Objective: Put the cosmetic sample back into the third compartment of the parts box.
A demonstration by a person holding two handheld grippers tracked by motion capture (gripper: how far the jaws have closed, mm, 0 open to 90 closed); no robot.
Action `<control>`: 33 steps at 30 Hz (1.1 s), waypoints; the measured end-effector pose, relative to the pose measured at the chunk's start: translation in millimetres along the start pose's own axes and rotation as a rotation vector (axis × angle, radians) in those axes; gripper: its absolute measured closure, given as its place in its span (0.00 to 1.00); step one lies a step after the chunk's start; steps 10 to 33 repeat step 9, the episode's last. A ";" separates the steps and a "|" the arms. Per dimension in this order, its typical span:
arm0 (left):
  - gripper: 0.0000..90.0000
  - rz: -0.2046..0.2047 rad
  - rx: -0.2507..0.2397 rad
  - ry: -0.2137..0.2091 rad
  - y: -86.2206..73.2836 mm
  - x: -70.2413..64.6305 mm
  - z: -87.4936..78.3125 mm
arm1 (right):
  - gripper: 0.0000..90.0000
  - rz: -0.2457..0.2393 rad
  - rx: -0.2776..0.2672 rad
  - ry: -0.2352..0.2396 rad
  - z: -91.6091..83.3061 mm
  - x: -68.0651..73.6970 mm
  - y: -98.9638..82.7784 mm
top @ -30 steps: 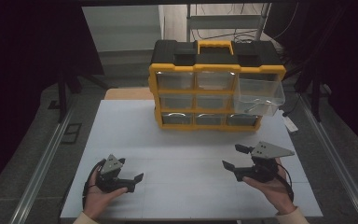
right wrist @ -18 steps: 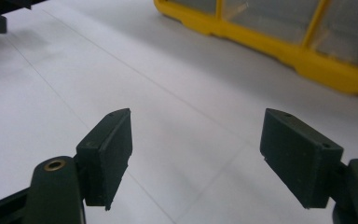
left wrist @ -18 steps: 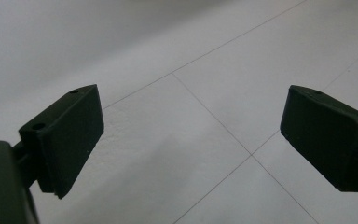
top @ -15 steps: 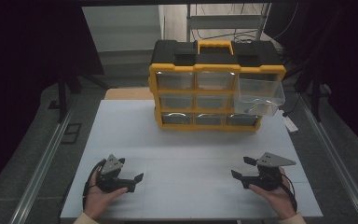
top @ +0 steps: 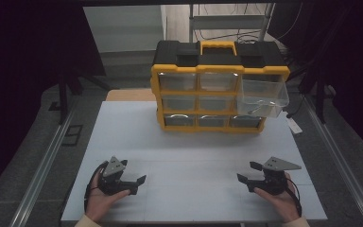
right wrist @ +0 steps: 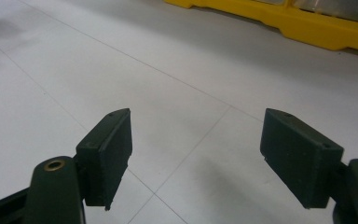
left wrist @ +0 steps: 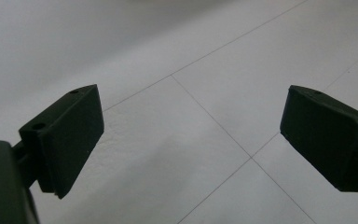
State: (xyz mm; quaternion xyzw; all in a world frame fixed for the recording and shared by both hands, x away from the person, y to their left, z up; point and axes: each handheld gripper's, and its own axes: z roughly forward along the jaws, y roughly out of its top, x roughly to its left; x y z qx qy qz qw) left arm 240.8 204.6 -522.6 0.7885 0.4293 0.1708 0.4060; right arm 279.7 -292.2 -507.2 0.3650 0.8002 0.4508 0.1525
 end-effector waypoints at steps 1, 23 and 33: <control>0.08 0.000 0.000 0.000 0.0 0.0 0.0 | 0.28 0.000 0.000 0.000 0.0 0.0 0.0; 0.08 -0.002 0.000 -0.002 0.5 0.1 0.6 | 0.28 -0.008 -0.003 -0.011 -1.5 0.8 0.0; 0.08 -0.002 0.000 -0.002 0.5 0.1 0.6 | 0.28 -0.008 -0.003 -0.011 -1.5 0.8 0.0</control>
